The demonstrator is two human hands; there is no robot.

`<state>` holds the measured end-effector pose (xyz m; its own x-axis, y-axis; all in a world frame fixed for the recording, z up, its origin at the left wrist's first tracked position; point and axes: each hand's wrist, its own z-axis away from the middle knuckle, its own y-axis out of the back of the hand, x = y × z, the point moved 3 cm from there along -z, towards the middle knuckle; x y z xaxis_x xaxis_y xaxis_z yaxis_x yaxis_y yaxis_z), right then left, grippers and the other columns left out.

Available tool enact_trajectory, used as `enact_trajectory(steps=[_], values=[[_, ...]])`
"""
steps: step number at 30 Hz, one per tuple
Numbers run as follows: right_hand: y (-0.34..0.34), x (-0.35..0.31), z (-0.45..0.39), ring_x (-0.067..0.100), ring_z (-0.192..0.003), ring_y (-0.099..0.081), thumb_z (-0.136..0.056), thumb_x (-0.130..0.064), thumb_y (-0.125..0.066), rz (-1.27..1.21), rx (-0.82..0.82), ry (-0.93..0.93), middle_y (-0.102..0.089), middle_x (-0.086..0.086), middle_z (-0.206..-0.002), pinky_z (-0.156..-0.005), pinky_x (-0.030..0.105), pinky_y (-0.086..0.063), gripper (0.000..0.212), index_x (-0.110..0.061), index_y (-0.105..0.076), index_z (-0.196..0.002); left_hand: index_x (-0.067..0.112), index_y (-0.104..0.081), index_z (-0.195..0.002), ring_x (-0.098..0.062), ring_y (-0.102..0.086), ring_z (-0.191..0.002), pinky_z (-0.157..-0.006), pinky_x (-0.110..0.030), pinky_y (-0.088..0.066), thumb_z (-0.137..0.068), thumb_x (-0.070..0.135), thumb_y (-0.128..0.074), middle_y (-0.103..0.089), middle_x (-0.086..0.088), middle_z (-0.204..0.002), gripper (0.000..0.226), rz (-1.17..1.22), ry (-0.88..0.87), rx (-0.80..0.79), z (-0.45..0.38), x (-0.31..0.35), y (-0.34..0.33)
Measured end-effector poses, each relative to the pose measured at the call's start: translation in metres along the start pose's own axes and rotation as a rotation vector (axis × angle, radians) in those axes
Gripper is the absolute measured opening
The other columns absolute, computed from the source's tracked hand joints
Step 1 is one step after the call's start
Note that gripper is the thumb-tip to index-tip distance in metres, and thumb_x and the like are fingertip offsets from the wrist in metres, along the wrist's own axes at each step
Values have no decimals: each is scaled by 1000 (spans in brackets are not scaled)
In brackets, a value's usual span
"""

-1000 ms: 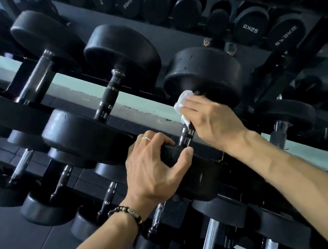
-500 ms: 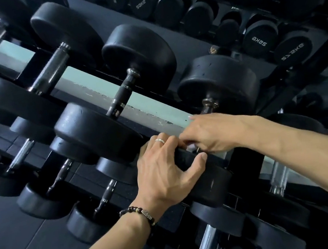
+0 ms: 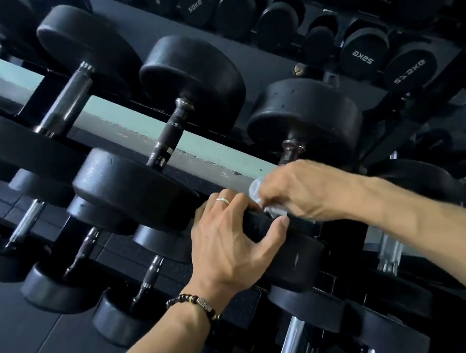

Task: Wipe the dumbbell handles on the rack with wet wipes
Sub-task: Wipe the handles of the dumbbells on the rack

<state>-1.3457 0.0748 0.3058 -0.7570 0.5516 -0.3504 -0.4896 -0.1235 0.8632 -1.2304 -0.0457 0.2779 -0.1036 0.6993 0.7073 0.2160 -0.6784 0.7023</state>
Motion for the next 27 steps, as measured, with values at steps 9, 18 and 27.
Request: enact_trajectory(steps=[9, 18, 27], values=[[-21, -13, 57, 0, -94, -66, -92, -4, -68, -640, 751, -413, -72, -15, -95, -82, 12, -50, 17, -18, -77, -97, 28, -49, -122, -10, -55, -100, -92, -39, -46, -75, 79, -40, -58, 14, -104, 70, 12, 2, -86, -5, 6, 7], [-31, -54, 42, 9, -93, -71, -85, -8, -78, -876, 1092, -642, -74, -5, -92, -84, 26, -57, 24, -22, -62, -95, 27, -67, -118, -5, -67, -97, -91, -33, -54, -91, 24, -68, -72, 12, -104, 28, 359, -153, -565, -68, -4, 20], [-74, -84, 46, -2, -90, -60, -100, -29, -40, -715, 1177, -1069, -65, -15, -93, -75, 16, -45, 29, -17, -65, -108, 21, -64, -85, -9, -59, -68, -58, -15, -47, -84, 24, -75, -64, 6, -78, 12, 412, 179, -262, -116, 3, -3]])
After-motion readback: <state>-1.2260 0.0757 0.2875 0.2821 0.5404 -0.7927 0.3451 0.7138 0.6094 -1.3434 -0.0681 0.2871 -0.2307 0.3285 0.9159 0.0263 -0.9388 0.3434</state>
